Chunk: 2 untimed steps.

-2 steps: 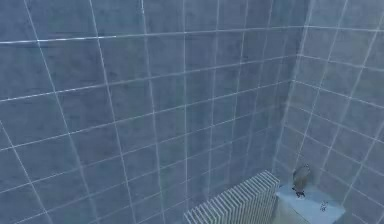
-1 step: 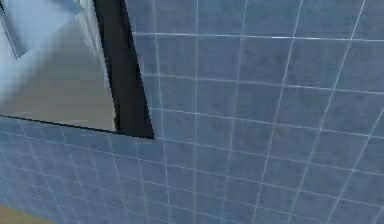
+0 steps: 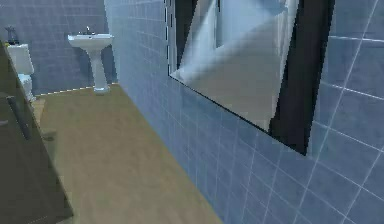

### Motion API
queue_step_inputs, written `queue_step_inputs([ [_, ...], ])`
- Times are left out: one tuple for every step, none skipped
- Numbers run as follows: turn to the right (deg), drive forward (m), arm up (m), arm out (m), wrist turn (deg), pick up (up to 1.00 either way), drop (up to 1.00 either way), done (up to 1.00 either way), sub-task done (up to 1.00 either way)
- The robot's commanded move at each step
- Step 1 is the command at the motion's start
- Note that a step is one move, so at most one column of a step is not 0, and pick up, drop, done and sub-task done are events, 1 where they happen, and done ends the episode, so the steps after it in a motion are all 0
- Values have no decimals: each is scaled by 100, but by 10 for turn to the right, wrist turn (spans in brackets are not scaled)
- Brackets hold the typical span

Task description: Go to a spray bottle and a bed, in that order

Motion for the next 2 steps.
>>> queue_step_inputs([
  [-240,0,0,0,0,0,0,0,0],
  [0,100,0,0,0,0,0,0,0],
])
